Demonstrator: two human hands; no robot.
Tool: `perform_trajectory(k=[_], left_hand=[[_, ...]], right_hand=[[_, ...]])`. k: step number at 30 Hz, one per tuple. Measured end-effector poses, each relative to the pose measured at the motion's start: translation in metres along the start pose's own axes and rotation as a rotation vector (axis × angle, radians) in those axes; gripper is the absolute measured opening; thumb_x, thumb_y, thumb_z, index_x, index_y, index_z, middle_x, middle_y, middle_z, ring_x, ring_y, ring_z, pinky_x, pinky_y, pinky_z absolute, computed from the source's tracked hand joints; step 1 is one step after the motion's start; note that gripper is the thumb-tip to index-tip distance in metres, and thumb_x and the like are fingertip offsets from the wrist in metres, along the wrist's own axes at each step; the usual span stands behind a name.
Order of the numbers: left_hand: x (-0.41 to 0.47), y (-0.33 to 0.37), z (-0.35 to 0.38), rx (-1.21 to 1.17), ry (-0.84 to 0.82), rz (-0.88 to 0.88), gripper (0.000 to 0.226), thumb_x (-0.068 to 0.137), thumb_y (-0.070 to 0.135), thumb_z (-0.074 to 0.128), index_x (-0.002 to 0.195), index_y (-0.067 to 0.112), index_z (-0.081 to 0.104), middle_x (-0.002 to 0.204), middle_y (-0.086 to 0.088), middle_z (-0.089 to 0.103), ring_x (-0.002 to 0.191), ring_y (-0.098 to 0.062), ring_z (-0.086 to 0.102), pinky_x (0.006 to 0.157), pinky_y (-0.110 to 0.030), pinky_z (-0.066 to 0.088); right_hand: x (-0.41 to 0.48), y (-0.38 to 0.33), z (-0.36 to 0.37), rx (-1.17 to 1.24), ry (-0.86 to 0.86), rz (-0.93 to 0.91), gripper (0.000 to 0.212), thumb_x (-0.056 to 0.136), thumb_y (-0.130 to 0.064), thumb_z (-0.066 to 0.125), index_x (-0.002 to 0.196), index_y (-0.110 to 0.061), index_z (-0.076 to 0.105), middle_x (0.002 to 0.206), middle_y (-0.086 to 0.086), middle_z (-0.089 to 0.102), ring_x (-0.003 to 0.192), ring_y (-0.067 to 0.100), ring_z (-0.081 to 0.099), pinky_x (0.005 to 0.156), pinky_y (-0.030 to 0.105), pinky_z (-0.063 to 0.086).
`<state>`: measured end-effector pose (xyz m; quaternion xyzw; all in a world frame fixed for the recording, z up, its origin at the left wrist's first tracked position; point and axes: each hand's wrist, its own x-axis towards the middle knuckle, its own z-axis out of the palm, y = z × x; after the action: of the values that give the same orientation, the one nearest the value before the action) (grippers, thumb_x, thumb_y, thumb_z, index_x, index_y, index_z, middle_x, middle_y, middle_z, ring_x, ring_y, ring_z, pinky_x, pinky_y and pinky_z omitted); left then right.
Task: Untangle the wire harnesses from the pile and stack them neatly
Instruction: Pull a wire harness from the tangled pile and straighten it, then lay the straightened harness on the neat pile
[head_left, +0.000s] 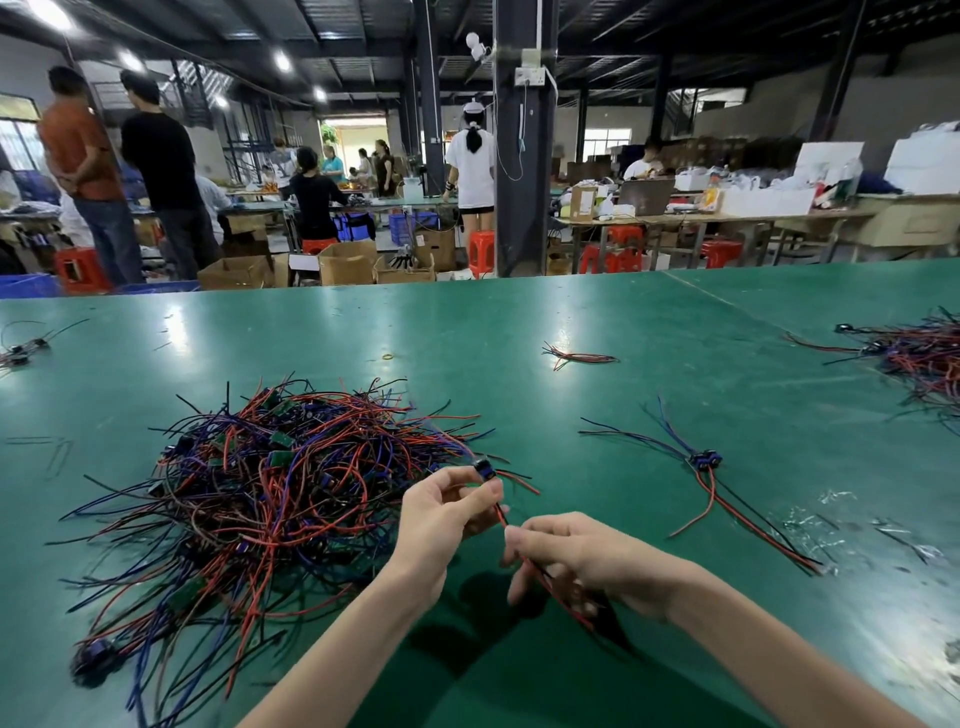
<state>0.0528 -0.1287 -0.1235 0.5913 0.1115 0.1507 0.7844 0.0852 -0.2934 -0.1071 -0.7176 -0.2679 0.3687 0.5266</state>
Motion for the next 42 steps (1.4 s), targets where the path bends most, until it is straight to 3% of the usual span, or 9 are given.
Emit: perform_trajectory(k=[6,16,19,24,29,33,36,38,42], left_hand=[[-0.01,-0.006,0.012,0.012,-0.103,-0.021,0.015,0.079,0.002,0.07,0.089,0.006,0.059,0.059,0.002,0.065,0.055,-0.008,0.062,0.054,-0.02,0.052],[-0.009,-0.001,0.007,-0.01,-0.156,-0.136,0.015,0.089,0.009,0.061,0.102,0.004,0.063,0.081,-0.006,0.071,0.064,-0.011,0.062,0.065,-0.028,0.057],[-0.008,-0.001,0.006,0.004,-0.156,-0.145,0.012,0.091,0.005,0.058,0.101,0.002,0.063,0.081,-0.007,0.071,0.063,-0.012,0.063,0.064,-0.029,0.057],[-0.008,-0.001,0.004,0.034,-0.148,-0.144,0.013,0.092,-0.002,0.054,0.1,0.0,0.064,0.081,-0.008,0.071,0.063,-0.013,0.063,0.064,-0.029,0.057],[-0.011,-0.001,0.009,0.083,-0.15,-0.131,0.015,0.091,-0.004,0.054,0.103,-0.003,0.063,0.083,-0.01,0.07,0.065,-0.015,0.062,0.067,-0.029,0.057],[-0.013,0.001,0.012,0.114,-0.153,-0.113,0.015,0.09,-0.004,0.054,0.103,-0.004,0.062,0.082,-0.011,0.069,0.064,-0.016,0.061,0.066,-0.027,0.057],[-0.016,0.0,0.014,0.17,-0.162,-0.092,0.013,0.091,-0.004,0.054,0.1,-0.003,0.063,0.079,-0.008,0.069,0.062,-0.016,0.06,0.066,-0.029,0.057],[-0.02,-0.002,0.014,0.329,-0.149,-0.001,0.012,0.092,-0.001,0.053,0.096,0.002,0.064,0.078,-0.006,0.069,0.062,-0.017,0.06,0.068,-0.033,0.055],[-0.024,-0.005,0.008,1.095,-0.134,0.616,0.015,0.093,0.012,0.052,0.098,0.011,0.066,0.09,0.001,0.069,0.081,-0.018,0.063,0.073,-0.033,0.051]], right_hand=[[0.002,0.001,-0.001,0.083,0.218,-0.076,0.016,0.087,-0.016,0.065,0.072,-0.013,0.06,0.06,0.004,0.064,0.034,0.005,0.032,0.033,0.015,0.023],[-0.009,-0.016,-0.094,0.271,0.744,-0.249,0.006,0.086,0.002,0.06,0.081,0.003,0.063,0.047,0.002,0.055,0.03,0.002,0.032,0.03,0.011,0.025],[-0.021,0.003,-0.135,0.041,0.905,-0.098,0.007,0.084,0.0,0.064,0.08,0.004,0.067,0.045,0.004,0.054,0.029,0.005,0.033,0.031,0.012,0.025],[-0.035,0.034,-0.165,-0.35,0.893,0.332,0.013,0.078,-0.008,0.072,0.066,-0.002,0.071,0.053,0.011,0.061,0.042,0.018,0.039,0.043,0.02,0.032],[-0.039,0.032,-0.167,-0.53,0.962,0.441,0.014,0.076,-0.02,0.077,0.066,-0.01,0.073,0.058,0.005,0.07,0.06,0.02,0.059,0.065,0.03,0.052],[-0.037,0.029,-0.16,-0.665,1.012,0.51,0.013,0.075,-0.024,0.079,0.073,-0.013,0.072,0.083,0.011,0.069,0.081,0.028,0.059,0.075,0.03,0.049],[-0.037,0.025,-0.15,-0.712,1.072,0.517,0.01,0.075,-0.022,0.076,0.073,-0.015,0.069,0.082,0.012,0.061,0.079,0.029,0.054,0.07,0.03,0.045],[-0.035,0.022,-0.145,-0.761,1.124,0.469,0.005,0.077,-0.02,0.071,0.076,-0.018,0.066,0.088,0.013,0.063,0.08,0.03,0.055,0.07,0.03,0.043],[-0.029,0.015,-0.134,-0.829,1.207,0.216,0.003,0.083,-0.017,0.065,0.084,-0.019,0.063,0.093,0.012,0.067,0.088,0.033,0.059,0.071,0.033,0.044]])
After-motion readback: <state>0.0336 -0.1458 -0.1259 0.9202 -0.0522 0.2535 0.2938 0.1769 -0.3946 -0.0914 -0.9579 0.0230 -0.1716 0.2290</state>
